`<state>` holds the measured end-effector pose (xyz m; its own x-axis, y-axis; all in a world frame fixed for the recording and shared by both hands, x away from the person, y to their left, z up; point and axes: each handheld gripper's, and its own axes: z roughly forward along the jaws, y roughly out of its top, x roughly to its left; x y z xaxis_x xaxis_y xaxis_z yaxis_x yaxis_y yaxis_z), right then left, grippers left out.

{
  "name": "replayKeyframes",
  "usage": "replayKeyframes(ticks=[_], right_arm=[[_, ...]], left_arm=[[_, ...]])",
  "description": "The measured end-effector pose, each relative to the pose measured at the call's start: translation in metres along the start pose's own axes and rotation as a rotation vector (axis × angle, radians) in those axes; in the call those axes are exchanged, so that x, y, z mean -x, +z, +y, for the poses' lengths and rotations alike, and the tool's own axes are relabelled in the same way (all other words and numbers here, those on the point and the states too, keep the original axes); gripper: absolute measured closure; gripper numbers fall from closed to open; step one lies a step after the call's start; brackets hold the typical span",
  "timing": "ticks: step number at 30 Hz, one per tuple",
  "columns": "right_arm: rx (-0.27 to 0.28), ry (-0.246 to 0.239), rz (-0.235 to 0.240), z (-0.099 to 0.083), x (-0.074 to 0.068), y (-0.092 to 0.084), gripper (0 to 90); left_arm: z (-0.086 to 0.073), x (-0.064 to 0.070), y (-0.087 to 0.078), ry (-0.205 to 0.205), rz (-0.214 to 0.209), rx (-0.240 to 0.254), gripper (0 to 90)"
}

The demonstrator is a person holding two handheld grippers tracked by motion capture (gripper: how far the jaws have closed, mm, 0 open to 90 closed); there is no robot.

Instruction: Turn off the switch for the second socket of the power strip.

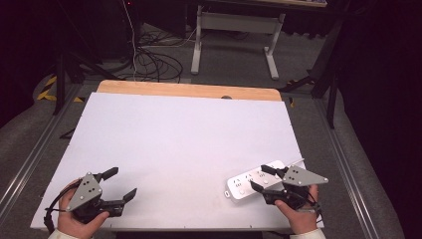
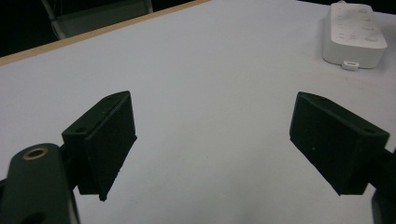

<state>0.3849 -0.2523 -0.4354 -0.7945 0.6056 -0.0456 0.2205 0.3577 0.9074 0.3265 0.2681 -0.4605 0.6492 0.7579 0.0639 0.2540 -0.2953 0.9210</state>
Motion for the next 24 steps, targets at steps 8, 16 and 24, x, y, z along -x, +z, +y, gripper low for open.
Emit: replayKeyframes(ticks=[8,16,24], right_arm=[[-0.002,-0.001,-0.008,0.009,0.004,0.0,36.8],[-0.022,-0.006,-0.009,0.013,0.008,0.0,40.8],[-0.06,-0.008,0.007,0.017,0.012,-0.003,69.8]], left_arm=[[0.0,-0.001,0.0,0.008,0.007,0.0,15.3],[0.0,-0.001,-0.001,0.007,0.011,-0.006,15.6],[0.0,0.0,-0.001,0.004,0.011,-0.009,16.1]])
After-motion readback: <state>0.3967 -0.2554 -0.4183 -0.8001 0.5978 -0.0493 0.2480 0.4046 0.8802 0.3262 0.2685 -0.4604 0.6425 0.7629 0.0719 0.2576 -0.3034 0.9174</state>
